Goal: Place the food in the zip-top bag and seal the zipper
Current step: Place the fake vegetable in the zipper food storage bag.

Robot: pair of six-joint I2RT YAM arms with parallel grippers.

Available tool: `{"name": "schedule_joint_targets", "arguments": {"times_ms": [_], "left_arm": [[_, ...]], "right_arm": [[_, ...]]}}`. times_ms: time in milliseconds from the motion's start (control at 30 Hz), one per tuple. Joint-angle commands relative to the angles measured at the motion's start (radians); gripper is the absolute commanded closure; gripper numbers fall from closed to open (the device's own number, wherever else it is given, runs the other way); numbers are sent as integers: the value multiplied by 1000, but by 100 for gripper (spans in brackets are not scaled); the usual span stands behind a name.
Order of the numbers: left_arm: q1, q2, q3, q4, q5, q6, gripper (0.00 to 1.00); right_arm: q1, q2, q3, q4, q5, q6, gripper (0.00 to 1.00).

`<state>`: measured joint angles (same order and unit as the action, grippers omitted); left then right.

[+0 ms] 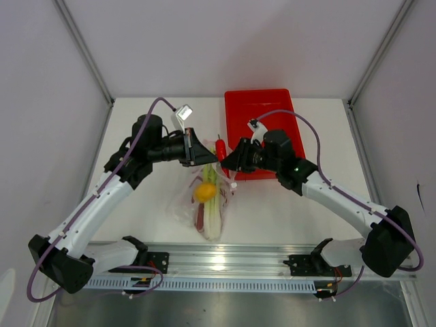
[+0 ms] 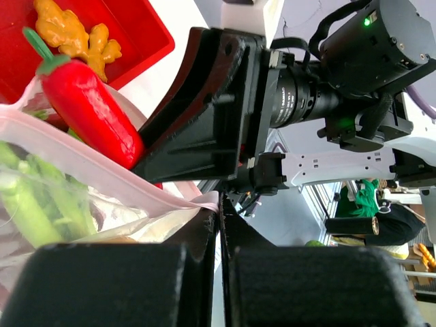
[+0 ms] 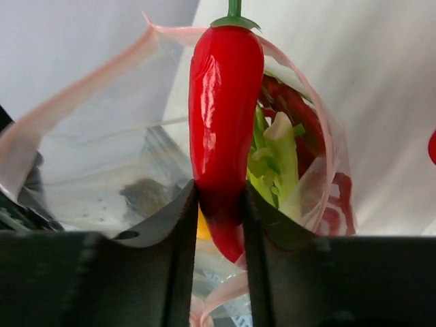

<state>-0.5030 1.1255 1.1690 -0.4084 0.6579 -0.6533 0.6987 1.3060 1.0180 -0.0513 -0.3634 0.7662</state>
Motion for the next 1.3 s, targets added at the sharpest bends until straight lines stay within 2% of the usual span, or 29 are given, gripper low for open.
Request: {"name": "schedule_joint_targets", "arguments": {"times_ms": [0, 67, 100, 200, 367, 567, 733, 1000, 1267], "left_arm": [[-5, -23, 63, 43, 6, 3, 100], [-5, -24, 66, 42, 6, 6, 99], [-5, -24, 63, 39, 5, 7, 100], [-5, -24, 63, 36, 5, 9, 99], [-5, -24, 67, 31, 5, 11, 99], [-5, -30, 70, 25, 9, 15, 99], [-5, -33, 70, 25, 14, 15, 99], [-5, -35, 75, 20, 17, 15, 99], [-5, -44, 81, 14, 17, 18, 99]], "right_arm": [[15, -48, -2, -76, 1, -60, 61], [18, -79, 5, -120, 21, -96, 53], [18, -86, 13, -137, 40, -110, 46], [19, -117, 69, -221, 75, -169, 37], [-7, -143, 163, -344, 168, -238, 34], [-120, -133, 243, -450, 184, -301, 36], [-174, -88, 254, -467, 58, -320, 39], [-174, 24, 252, -387, -83, -291, 44], [-146, 94, 252, -375, -104, -277, 53]]}}
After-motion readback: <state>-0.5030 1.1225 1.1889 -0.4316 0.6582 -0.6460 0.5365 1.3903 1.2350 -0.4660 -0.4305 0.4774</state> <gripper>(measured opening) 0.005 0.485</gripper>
